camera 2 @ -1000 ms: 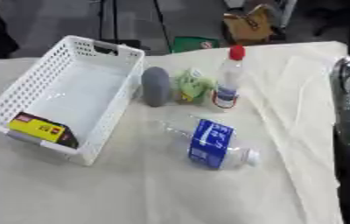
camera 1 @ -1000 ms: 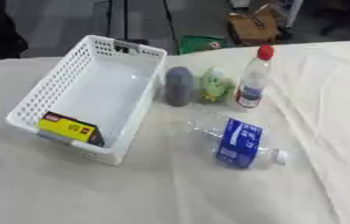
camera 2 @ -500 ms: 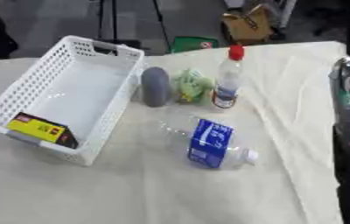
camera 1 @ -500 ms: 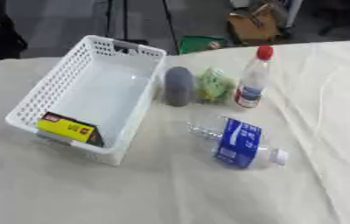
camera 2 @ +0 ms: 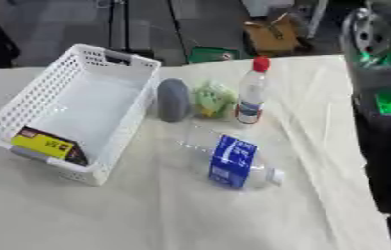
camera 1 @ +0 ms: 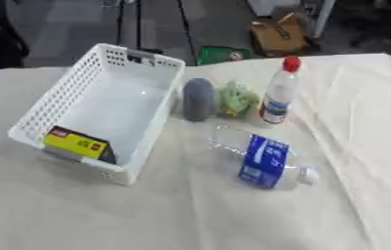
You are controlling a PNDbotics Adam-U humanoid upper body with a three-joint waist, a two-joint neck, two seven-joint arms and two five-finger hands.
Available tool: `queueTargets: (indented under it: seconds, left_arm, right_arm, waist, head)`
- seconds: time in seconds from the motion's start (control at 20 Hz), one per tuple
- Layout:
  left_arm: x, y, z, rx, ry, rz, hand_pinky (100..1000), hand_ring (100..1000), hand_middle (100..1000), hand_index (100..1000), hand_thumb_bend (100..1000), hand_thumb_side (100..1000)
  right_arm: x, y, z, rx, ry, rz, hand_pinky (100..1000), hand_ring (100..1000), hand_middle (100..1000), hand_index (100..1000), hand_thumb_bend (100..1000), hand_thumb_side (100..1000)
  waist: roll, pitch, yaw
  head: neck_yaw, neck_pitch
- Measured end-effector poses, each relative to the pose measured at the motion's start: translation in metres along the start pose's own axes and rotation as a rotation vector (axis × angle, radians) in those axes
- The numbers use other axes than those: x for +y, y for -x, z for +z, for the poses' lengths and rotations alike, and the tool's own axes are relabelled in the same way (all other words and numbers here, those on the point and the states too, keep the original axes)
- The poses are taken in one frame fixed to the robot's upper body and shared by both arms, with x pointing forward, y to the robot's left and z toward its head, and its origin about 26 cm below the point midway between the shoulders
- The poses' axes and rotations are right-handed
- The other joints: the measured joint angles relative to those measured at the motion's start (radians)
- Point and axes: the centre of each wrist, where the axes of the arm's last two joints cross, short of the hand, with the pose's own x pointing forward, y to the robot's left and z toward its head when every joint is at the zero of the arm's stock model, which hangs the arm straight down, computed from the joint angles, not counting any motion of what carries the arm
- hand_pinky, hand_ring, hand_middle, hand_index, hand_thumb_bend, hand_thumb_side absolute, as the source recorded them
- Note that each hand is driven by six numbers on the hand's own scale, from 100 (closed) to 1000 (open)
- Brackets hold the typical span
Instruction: Pick up objects on the table and place them in the box.
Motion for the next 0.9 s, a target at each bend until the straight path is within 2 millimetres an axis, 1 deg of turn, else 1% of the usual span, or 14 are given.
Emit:
queueTargets:
  seconds: [0.1, 0.15, 0.2, 0.25, 0.3, 0.35, 0.4, 0.5, 0.55, 0.7, 0.75, 0.9]
  left_arm:
    - [0.0, 0.0, 0.001, 0.006, 0.001, 0.001, 728, 694, 786, 822, 100, 654]
    - [0.0, 0.0, 0.002, 0.009, 0.002, 0.001, 728, 694, 786, 820, 100, 653]
    - [0.0, 0.0, 0.002, 0.012, 0.004, 0.001, 728, 694, 786, 820, 100, 653]
    - [0.0, 0.0, 0.002, 0.013, 0.004, 0.002, 728, 694, 786, 819, 100, 652]
    - [0.0, 0.0, 0.002, 0.014, 0.004, 0.002, 728, 694, 786, 819, 100, 652]
    - [0.0, 0.0, 0.002, 0.015, 0.004, 0.003, 728, 694, 786, 819, 100, 650]
    - [0.0, 0.0, 0.002, 0.017, 0.005, 0.003, 728, 694, 786, 819, 100, 650]
    - [0.0, 0.0, 0.003, 0.019, 0.006, 0.004, 728, 694, 786, 818, 100, 650]
    - [0.0, 0.0, 0.003, 0.021, 0.007, 0.005, 728, 694, 786, 817, 100, 648]
    - [-0.001, 0.0, 0.004, 0.025, 0.009, 0.009, 728, 694, 786, 816, 100, 648]
    - [-0.001, 0.0, 0.004, 0.026, 0.01, 0.009, 727, 694, 786, 815, 100, 648]
    - [0.0, 0.0, 0.004, 0.028, 0.016, 0.007, 727, 694, 786, 814, 100, 647]
  right_arm:
    - [0.011, 0.001, -0.013, -0.031, -0.112, -0.007, 870, 891, 833, 945, 104, 1000]
    - [0.016, 0.0, -0.018, -0.046, -0.161, -0.011, 875, 896, 845, 952, 138, 1000]
    - [0.022, 0.0, -0.023, -0.065, -0.214, -0.014, 875, 896, 845, 952, 138, 1000]
    - [0.027, -0.001, -0.028, -0.084, -0.263, -0.016, 879, 904, 853, 958, 171, 1000]
    - [0.033, -0.001, -0.032, -0.104, -0.312, -0.017, 879, 904, 853, 958, 171, 1000]
    - [0.04, -0.003, -0.037, -0.122, -0.356, -0.021, 883, 909, 858, 962, 203, 1000]
    - [0.046, -0.005, -0.041, -0.139, -0.399, -0.027, 883, 909, 858, 962, 203, 1000]
    - [0.058, -0.008, -0.046, -0.166, -0.468, -0.04, 884, 910, 860, 964, 215, 1000]
    - [0.063, -0.01, -0.047, -0.175, -0.496, -0.045, 891, 923, 870, 971, 282, 1000]
    - [0.08, -0.016, -0.053, -0.212, -0.597, -0.058, 893, 926, 873, 972, 305, 1000]
    - [0.085, -0.018, -0.055, -0.222, -0.628, -0.063, 897, 931, 870, 971, 384, 1000]
    - [0.101, -0.023, -0.056, -0.247, -0.741, -0.066, 898, 934, 868, 971, 399, 1000]
  waist:
    - [-0.004, -0.004, -0.002]
    - [-0.004, -0.005, -0.002]
    - [-0.004, -0.007, -0.003]
    - [-0.003, -0.008, -0.003]
    - [-0.003, -0.01, -0.003]
    - [-0.003, -0.01, -0.003]
    - [-0.003, -0.01, -0.003]
    - [-0.003, -0.01, -0.003]
    - [-0.003, -0.011, -0.003]
    - [-0.004, -0.014, -0.004]
    - [-0.004, -0.016, -0.005]
    - [-0.005, -0.017, -0.006]
  head:
    - [-0.002, 0.001]
    - [-0.002, 0.001]
    - [-0.004, 0.003]
    - [-0.006, 0.005]
    - [-0.007, 0.007]
    - [-0.008, 0.008]
    - [-0.01, 0.008]
    - [-0.013, 0.008]
    - [-0.015, 0.008]
    - [-0.016, 0.009]
    - [-0.016, 0.009]
    - [-0.016, 0.01]
